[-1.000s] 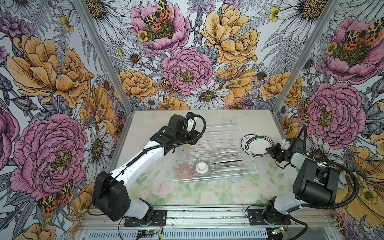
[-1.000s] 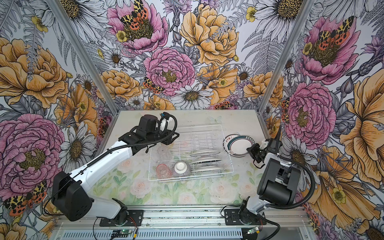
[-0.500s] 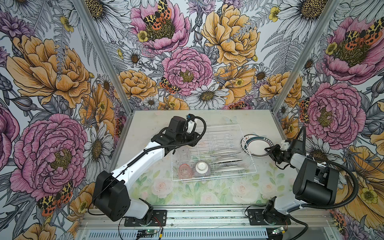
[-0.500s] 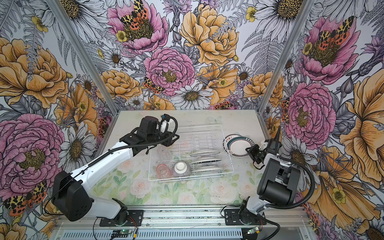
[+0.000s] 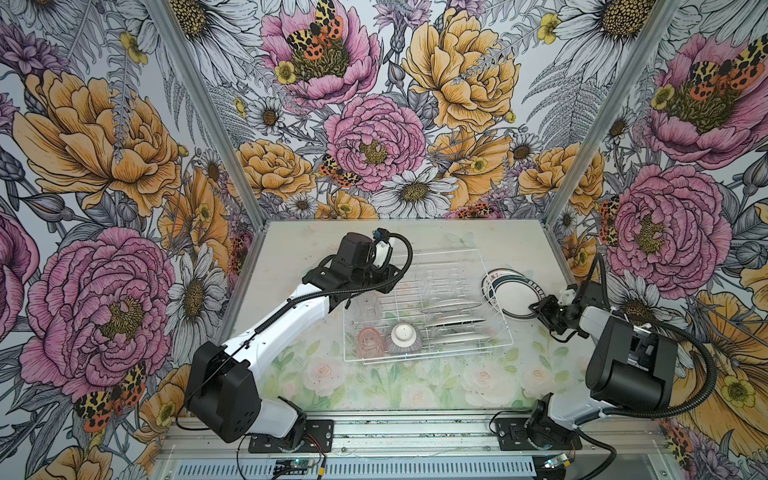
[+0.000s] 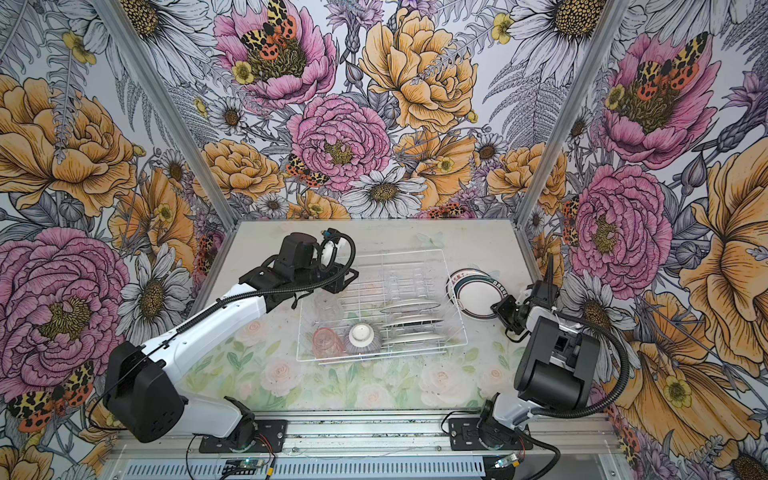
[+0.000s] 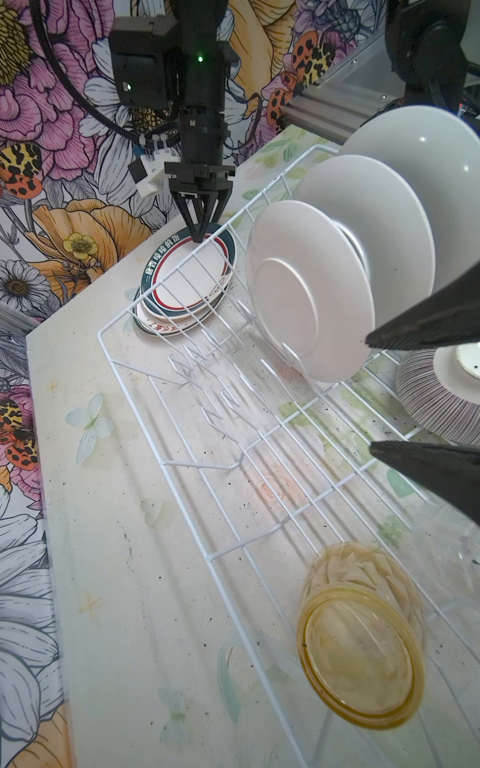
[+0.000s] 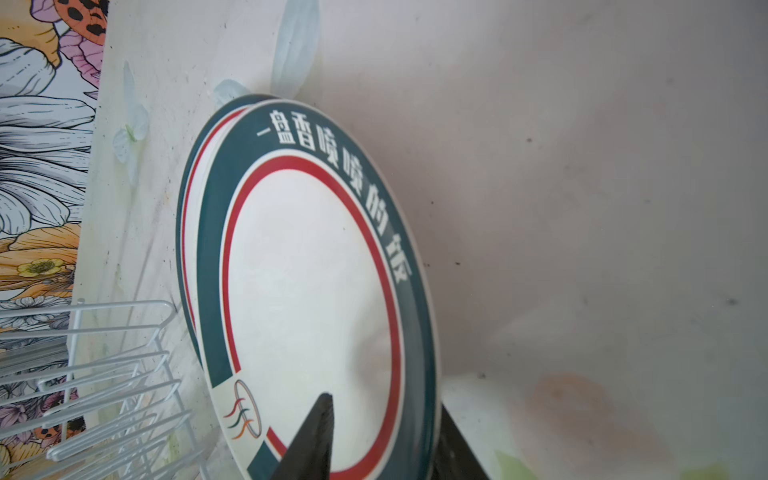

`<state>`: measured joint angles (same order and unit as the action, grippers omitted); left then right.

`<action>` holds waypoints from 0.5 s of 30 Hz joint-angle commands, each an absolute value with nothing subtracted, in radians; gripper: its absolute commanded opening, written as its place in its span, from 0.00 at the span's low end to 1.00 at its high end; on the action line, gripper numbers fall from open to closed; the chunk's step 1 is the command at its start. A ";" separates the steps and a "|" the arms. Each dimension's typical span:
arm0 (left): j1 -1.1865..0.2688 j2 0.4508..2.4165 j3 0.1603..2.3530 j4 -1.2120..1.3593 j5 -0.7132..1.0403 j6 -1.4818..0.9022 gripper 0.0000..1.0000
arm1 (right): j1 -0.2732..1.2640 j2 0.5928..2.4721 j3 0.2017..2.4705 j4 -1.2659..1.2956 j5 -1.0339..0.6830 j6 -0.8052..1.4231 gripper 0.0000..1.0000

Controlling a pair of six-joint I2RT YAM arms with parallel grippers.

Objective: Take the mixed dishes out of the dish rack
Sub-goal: 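Lower the green-rimmed plate onto the printed plate with the right gripper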

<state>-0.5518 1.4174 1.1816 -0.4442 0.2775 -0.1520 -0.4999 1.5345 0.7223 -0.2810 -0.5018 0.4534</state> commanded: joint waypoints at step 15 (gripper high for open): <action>-0.515 1.396 1.141 -0.416 0.305 -0.125 0.38 | -0.372 1.611 0.836 -0.325 -0.326 0.443 0.68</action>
<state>-0.5274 1.4174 1.1511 -0.4381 0.2806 -0.1455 -0.3893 1.5890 0.8013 -0.3191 -0.3752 0.4290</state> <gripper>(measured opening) 0.383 0.678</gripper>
